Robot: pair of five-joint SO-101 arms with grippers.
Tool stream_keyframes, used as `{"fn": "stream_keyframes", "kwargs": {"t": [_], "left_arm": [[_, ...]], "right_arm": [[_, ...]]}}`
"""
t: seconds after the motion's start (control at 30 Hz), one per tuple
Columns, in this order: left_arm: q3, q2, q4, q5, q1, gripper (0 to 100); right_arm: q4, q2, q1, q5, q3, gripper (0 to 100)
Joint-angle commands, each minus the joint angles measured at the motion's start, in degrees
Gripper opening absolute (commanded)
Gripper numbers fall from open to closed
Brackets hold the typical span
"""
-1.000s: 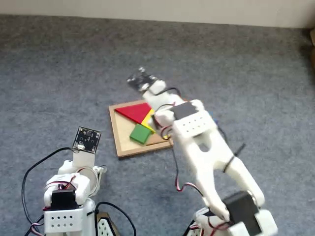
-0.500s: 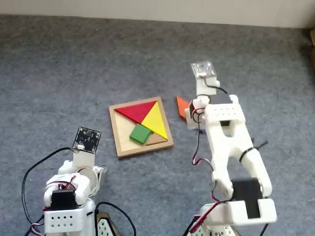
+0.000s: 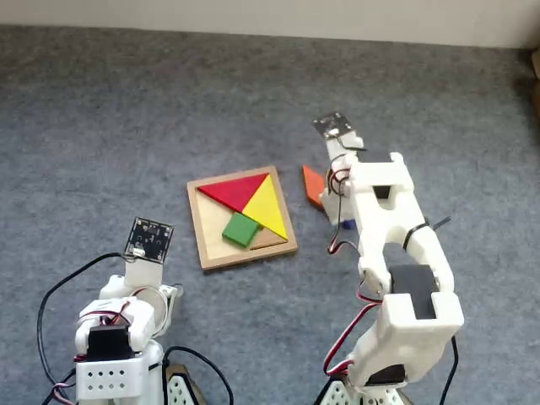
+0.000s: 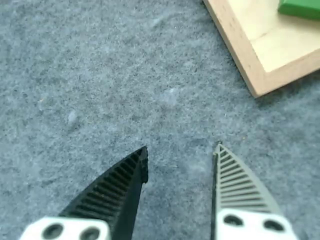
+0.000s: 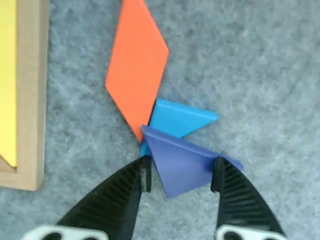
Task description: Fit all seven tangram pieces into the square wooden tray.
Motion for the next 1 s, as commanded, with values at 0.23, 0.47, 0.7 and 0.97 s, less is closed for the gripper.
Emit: {"fn": "stream_keyframes", "kwargs": {"t": [0.23,0.47,0.7,0.97], "left_arm": [[1.1,-2.4,0.4,0.4,-0.3,21],[1.1,-2.4,0.4,0.4,-0.3,21],[1.1,-2.4,0.4,0.4,-0.3,21],[1.1,-2.4,0.4,0.4,-0.3,21]], "right_arm": [[1.5,0.6,3.8,9.9,-2.3,19.9],[15.1,1.0,3.9,22.2,-14.3,20.8],[19.3,1.1,3.8,32.4,-19.8,38.1],[18.9,1.1,3.8,49.1,-12.0,38.2]]}}
